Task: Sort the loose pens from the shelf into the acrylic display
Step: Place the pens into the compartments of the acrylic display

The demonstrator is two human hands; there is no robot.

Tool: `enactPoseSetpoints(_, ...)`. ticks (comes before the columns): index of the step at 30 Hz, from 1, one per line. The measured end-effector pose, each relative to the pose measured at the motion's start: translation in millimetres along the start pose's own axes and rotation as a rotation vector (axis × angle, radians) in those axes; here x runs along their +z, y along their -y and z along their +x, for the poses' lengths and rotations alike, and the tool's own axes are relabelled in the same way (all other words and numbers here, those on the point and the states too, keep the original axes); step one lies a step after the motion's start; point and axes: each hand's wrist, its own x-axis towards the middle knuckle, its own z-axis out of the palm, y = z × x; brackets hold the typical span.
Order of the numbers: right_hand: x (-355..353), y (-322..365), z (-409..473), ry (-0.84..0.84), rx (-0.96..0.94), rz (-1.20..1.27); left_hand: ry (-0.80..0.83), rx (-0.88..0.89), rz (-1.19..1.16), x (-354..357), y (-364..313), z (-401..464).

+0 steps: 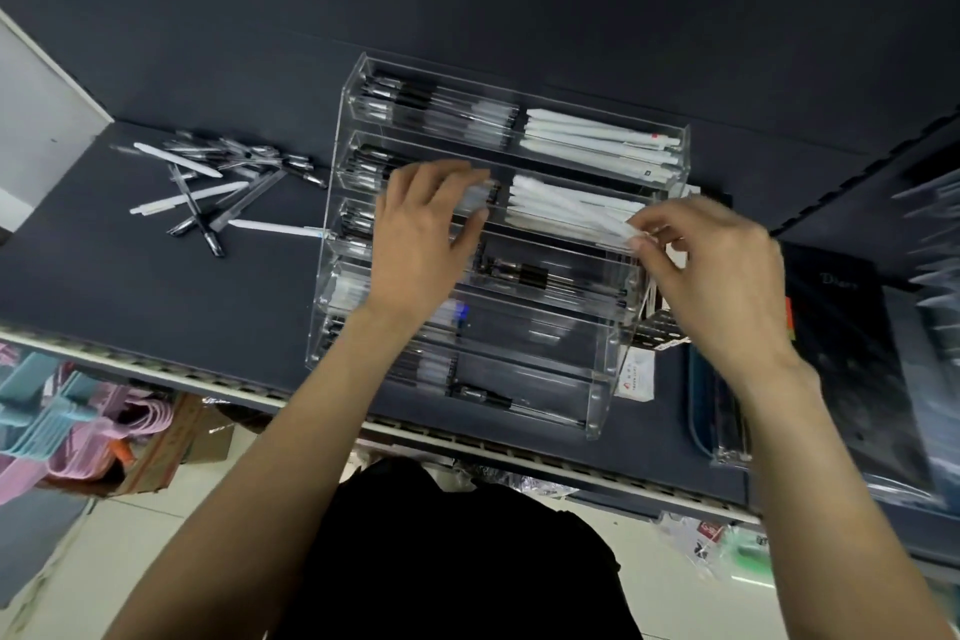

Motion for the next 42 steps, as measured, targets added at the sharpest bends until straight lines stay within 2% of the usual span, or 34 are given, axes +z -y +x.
enactPoseSetpoints(3,11,0,-3,0.029,-0.039,-0.101,0.052,0.057,0.07,5,9,3)
enactPoseSetpoints(9,28,-8,15,-0.125,-0.082,-0.255,0.005,0.062,0.096,9,7,0)
enactPoseSetpoints(14,35,-15,29,0.087,-0.002,-0.446,0.052,0.045,0.09,10,-1,5)
enactPoseSetpoints(20,29,-15,31,0.151,0.014,-0.505,0.065,0.128,0.045,19,-8,12)
enactPoseSetpoints(31,35,-11,34,0.18,0.035,-0.621,0.066,0.141,0.077,22,-9,15)
enactPoseSetpoints(36,34,-12,34,0.138,-0.018,-0.588,0.03,0.155,0.08,23,-9,14)
enactPoseSetpoints(39,38,-13,33,0.189,-0.029,-0.597,0.02,0.149,0.085,22,-6,12)
enactPoseSetpoints(42,39,-12,30,0.13,-0.047,-0.627,0.002,0.134,0.054,17,-3,9)
